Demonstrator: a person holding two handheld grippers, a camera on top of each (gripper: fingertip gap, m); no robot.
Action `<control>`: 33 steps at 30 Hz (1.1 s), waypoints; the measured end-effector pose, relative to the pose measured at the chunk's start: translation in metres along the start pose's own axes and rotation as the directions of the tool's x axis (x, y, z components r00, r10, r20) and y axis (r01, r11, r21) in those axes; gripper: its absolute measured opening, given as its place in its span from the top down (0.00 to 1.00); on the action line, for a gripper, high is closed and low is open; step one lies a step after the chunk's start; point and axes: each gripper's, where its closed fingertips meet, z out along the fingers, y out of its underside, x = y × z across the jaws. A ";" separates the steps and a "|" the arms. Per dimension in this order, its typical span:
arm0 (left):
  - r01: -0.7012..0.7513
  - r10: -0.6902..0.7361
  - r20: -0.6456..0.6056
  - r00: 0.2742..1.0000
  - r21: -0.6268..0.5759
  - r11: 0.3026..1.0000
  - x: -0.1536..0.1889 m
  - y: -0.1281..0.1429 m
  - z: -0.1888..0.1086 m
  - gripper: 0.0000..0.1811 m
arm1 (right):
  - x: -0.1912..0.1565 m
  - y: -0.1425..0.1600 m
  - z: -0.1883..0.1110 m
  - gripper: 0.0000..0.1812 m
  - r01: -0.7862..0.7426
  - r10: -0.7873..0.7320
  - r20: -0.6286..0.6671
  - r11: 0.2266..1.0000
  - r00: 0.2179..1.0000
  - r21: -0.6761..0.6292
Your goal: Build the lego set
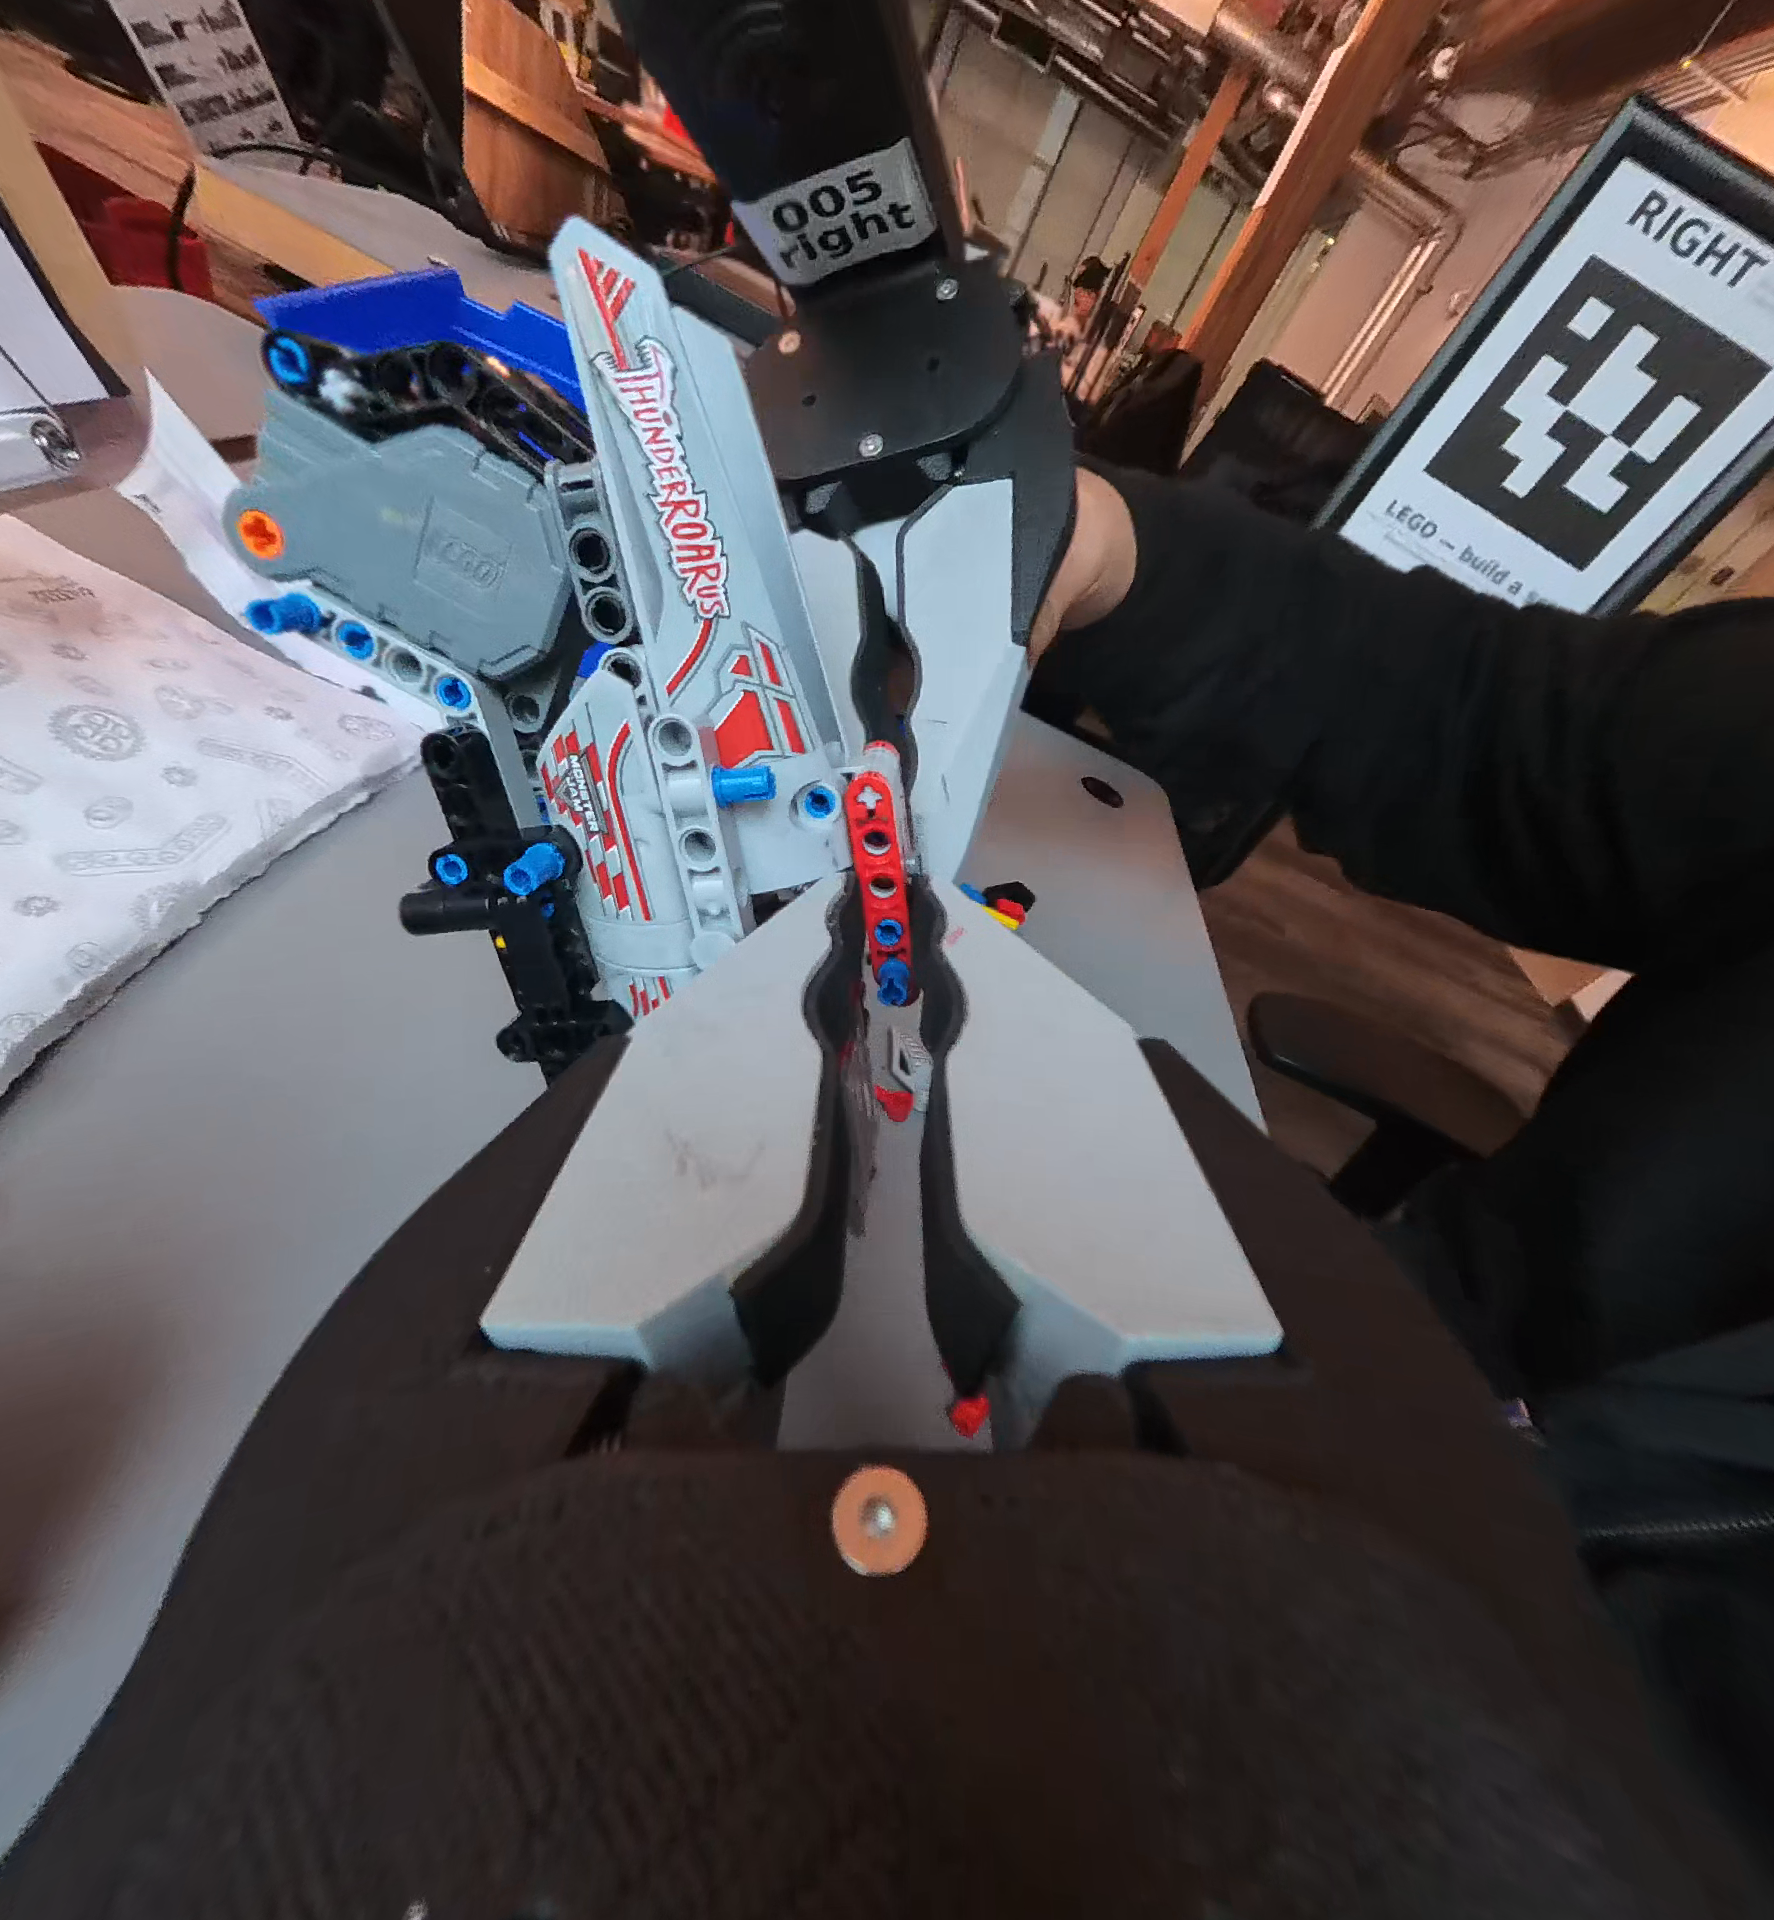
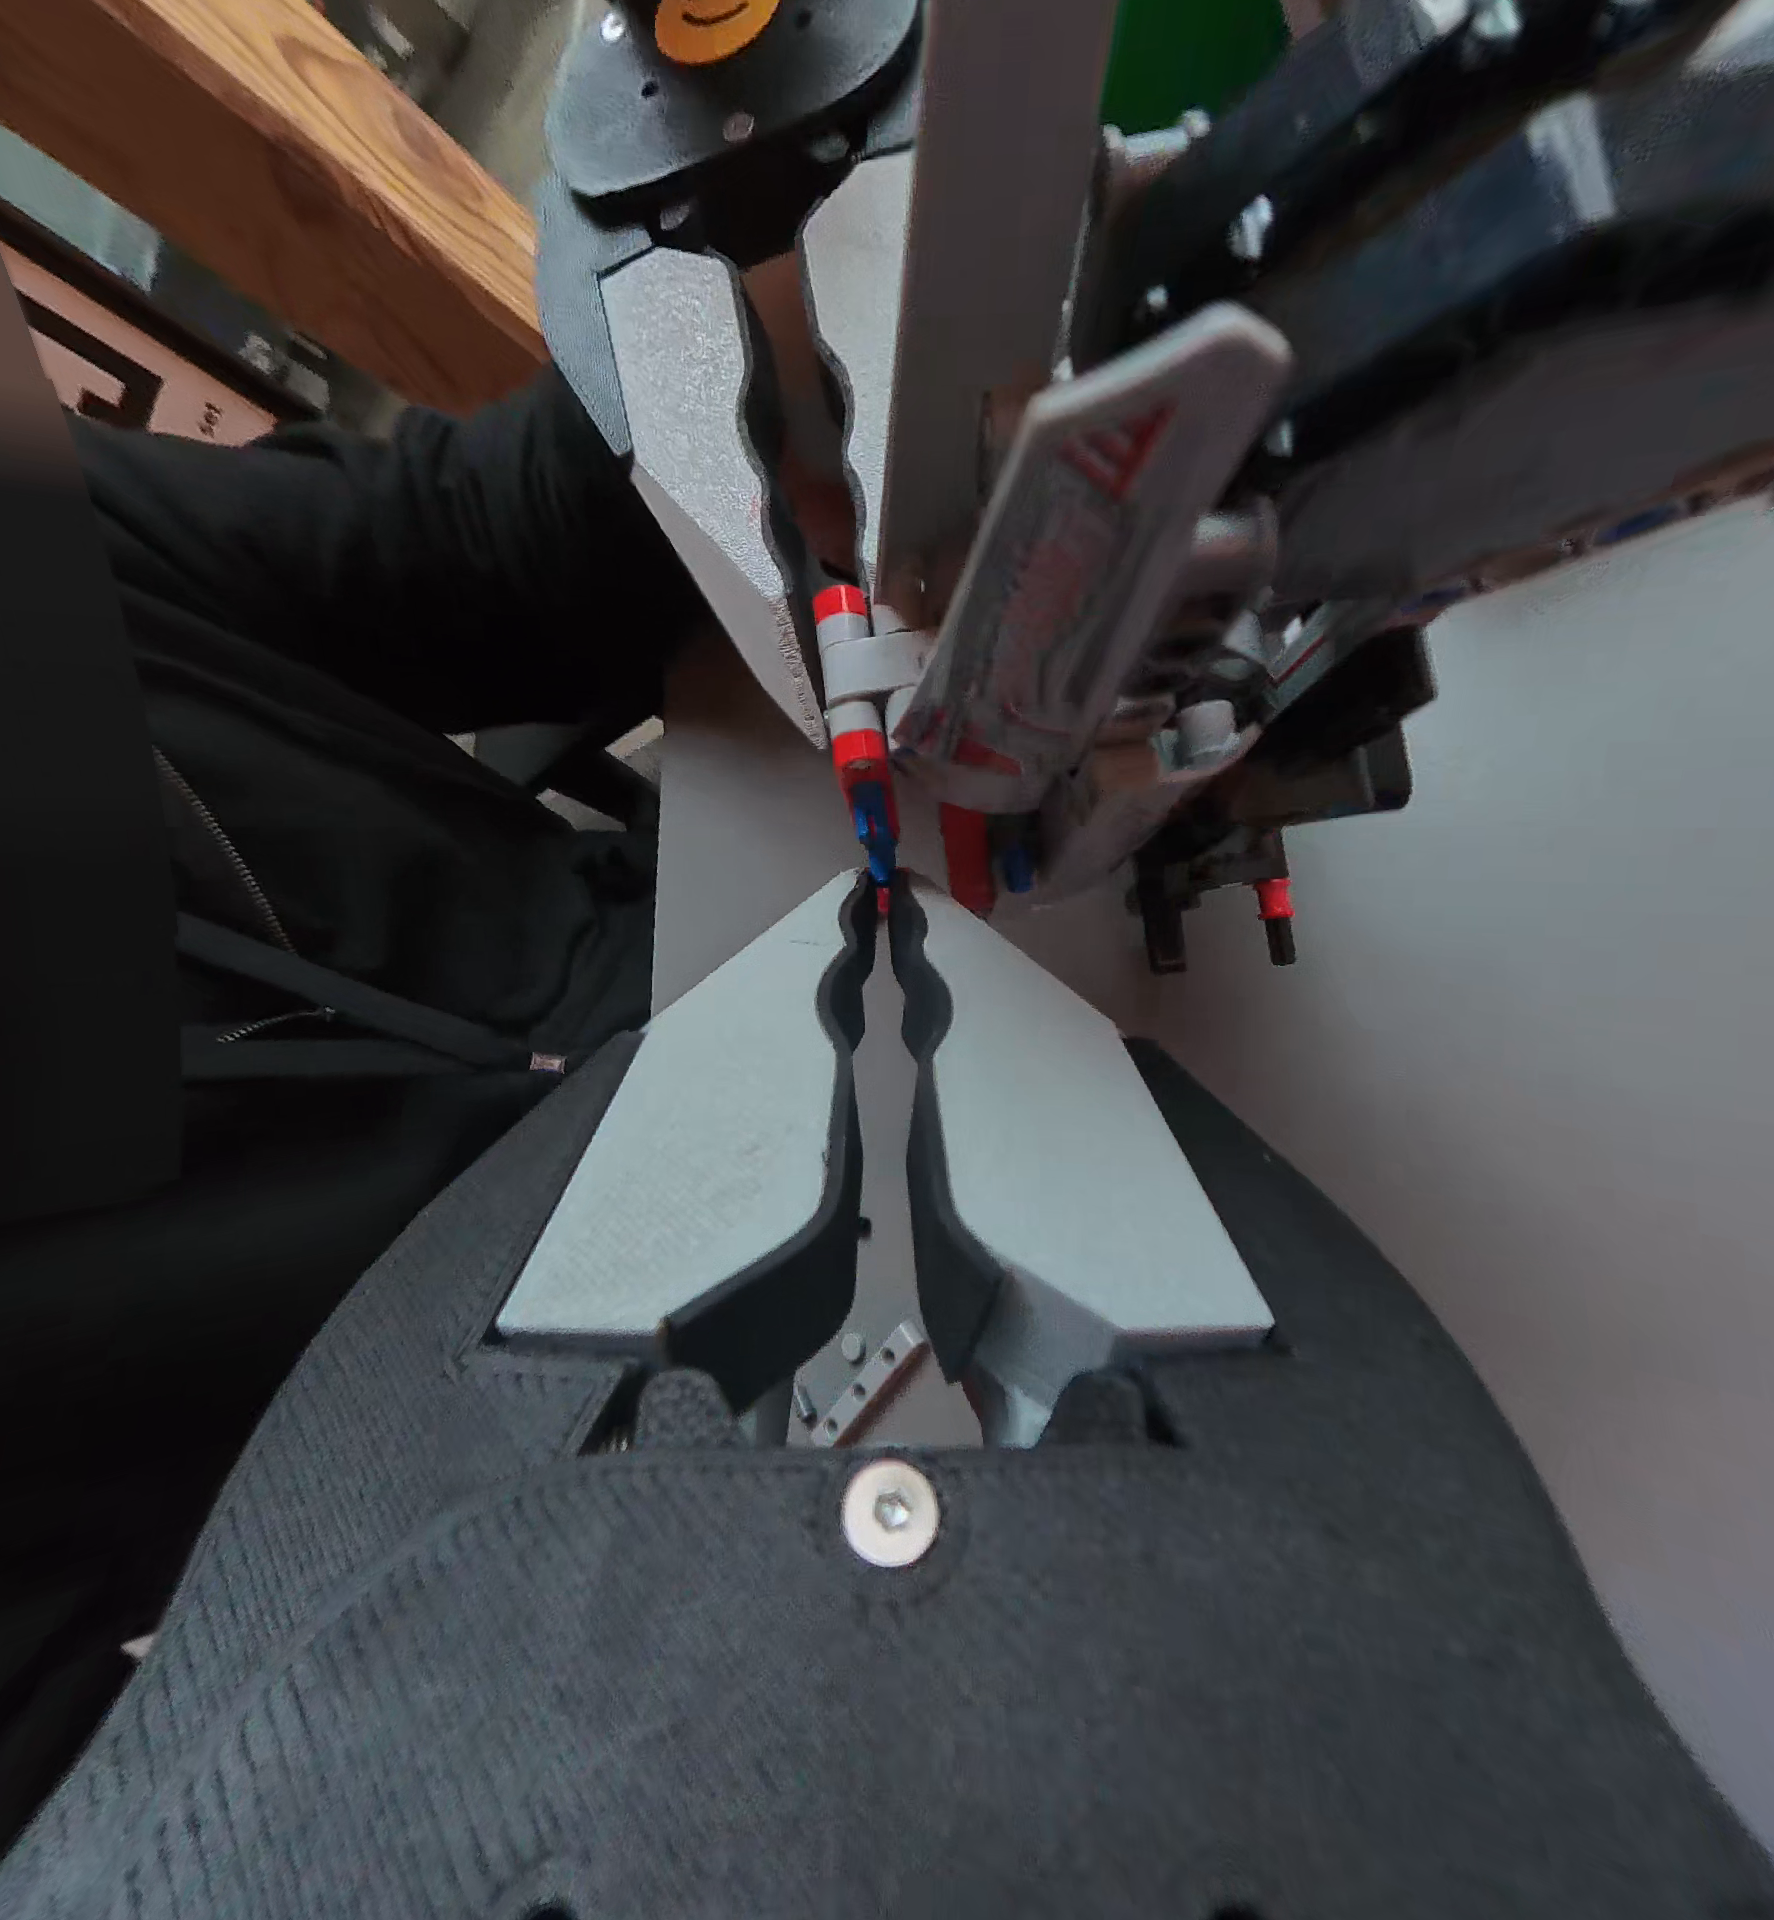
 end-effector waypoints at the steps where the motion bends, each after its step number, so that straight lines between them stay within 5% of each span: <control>1: 0.004 -0.004 -0.005 1.000 -0.002 1.000 0.000 0.000 0.000 0.96 | 0.000 0.000 -0.001 1.00 -0.001 0.001 0.007 1.000 1.000 0.015; 6: 0.019 -0.019 0.042 0.999 0.006 1.000 -0.011 -0.001 -0.010 0.96 | 0.014 0.020 -0.009 1.00 -0.005 0.003 -0.054 0.999 0.999 -0.033; 9: 0.026 -0.035 0.094 0.995 0.096 0.995 -0.028 -0.020 -0.039 0.96 | 0.007 0.019 -0.030 1.00 -0.052 0.053 -0.006 0.995 0.999 0.088; 24: 0.154 -0.148 -0.054 0.988 0.120 0.981 -0.011 -0.011 -0.013 0.96 | -0.007 -0.041 -0.019 0.86 0.115 -0.123 -0.017 0.868 0.992 0.484; 33: 0.177 -0.171 -0.053 0.984 0.140 0.974 -0.012 -0.009 -0.005 0.96 | 0.008 -0.040 -0.015 0.96 0.049 -0.055 -0.007 0.823 0.998 0.566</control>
